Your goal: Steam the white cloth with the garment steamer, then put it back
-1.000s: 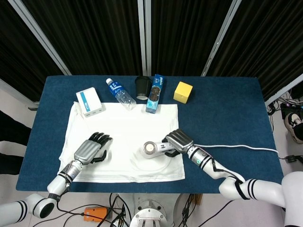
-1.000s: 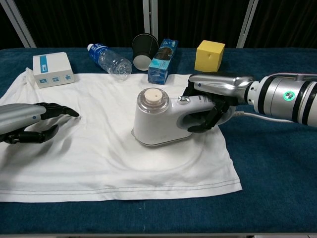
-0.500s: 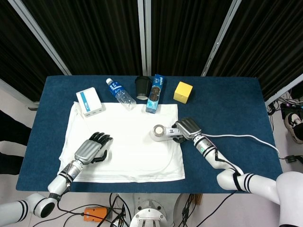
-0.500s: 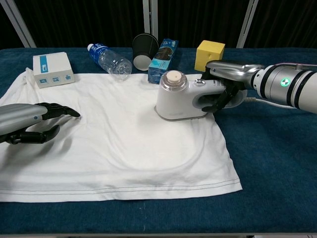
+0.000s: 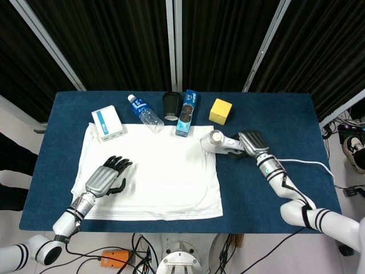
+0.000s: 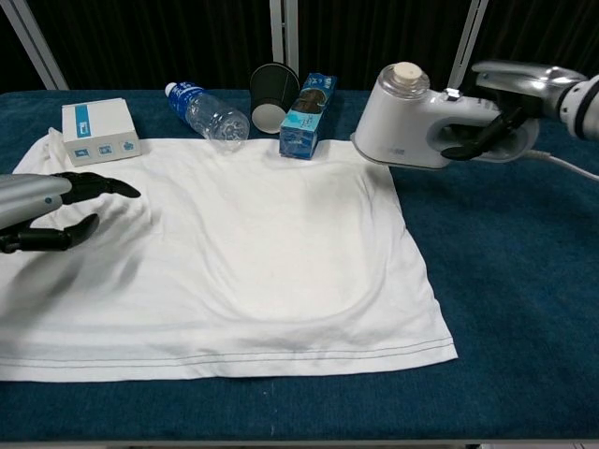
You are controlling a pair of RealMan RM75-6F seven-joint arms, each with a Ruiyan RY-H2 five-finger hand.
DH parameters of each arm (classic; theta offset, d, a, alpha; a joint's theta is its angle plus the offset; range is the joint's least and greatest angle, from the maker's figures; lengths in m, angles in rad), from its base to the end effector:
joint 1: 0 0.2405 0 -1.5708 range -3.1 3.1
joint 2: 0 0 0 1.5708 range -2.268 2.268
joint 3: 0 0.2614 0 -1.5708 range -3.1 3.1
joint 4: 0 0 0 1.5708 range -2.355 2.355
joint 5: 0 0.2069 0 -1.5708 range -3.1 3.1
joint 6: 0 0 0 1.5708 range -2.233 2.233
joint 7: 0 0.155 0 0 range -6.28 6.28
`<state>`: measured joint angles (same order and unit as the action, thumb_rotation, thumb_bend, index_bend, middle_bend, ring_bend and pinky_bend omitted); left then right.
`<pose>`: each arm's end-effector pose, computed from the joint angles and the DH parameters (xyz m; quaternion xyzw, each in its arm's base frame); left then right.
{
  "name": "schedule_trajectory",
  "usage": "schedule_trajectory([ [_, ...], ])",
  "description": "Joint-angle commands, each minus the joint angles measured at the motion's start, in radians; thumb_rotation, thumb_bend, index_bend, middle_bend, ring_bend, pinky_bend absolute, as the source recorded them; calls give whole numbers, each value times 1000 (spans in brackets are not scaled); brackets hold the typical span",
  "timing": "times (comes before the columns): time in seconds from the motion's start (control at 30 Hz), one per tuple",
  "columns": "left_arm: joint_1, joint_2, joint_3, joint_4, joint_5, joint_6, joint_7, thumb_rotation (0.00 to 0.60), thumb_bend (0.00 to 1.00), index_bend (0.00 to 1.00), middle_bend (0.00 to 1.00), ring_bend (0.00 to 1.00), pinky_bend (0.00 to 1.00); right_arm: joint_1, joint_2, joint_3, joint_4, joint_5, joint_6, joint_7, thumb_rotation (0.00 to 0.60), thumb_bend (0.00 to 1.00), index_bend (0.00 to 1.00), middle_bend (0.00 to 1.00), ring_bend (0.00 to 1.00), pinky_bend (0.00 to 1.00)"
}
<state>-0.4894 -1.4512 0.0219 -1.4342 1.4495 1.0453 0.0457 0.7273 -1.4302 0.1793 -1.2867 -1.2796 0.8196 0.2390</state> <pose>-0.2472 0.2755 -0.0024 -0.7526 -0.4150 -0.3401 0.3817 -0.2037 -0.3937 0.0294 0.6862 -0.4799 0.3994 0.3732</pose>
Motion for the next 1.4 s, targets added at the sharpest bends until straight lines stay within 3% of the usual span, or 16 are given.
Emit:
schedule_trajectory([
  [0.03, 23, 37, -9, -30, 18, 55, -28, 118, 534, 91, 70, 0, 0, -78, 109, -71, -94, -80, 42, 69, 600, 467, 1000, 942, 950, 625],
  [0.17, 54, 76, -17, -56, 22, 116, -47, 116, 534, 91, 70, 0, 0, -115, 151, -139, -108, -125, 28, 105, 600, 468, 994, 942, 904, 582],
  [0.3, 76, 104, -19, -73, 12, 142, -53, 115, 534, 91, 70, 0, 0, -129, 148, -173, -88, -144, 10, 132, 600, 468, 914, 916, 784, 487],
  [0.43, 95, 124, -21, -88, 9, 168, -53, 116, 534, 91, 70, 0, 0, -133, 139, -182, -65, -146, 2, 127, 600, 445, 723, 760, 574, 381],
  [0.53, 108, 138, -22, -94, 8, 184, -57, 117, 534, 91, 70, 0, 0, -140, 135, -178, -60, -132, 9, 88, 600, 294, 519, 560, 374, 286],
  [0.63, 120, 149, -22, -97, 6, 195, -61, 114, 533, 91, 70, 0, 0, -149, 138, -173, -73, -120, 23, 56, 600, 178, 361, 413, 255, 227],
  [0.83, 139, 164, -25, -95, -5, 208, -76, 116, 533, 91, 70, 0, 0, -158, 150, -161, -95, -101, 28, 52, 600, 63, 102, 195, 79, 86],
  [0.93, 150, 174, -28, -93, -10, 215, -85, 116, 533, 91, 70, 0, 0, -166, 166, -153, -110, -107, 46, 84, 600, 52, 20, 138, 31, 47],
  [1.23, 208, 246, -48, -81, -67, 263, -117, 116, 531, 91, 70, 0, 0, -242, 275, -140, -170, -181, 223, 191, 600, 52, 8, 121, 27, 42],
  [1.4, 267, 294, -60, -66, -116, 311, -153, 116, 509, 91, 70, 0, 0, -357, 316, -114, -196, -181, 468, 21, 600, 55, 78, 121, 44, 152],
])
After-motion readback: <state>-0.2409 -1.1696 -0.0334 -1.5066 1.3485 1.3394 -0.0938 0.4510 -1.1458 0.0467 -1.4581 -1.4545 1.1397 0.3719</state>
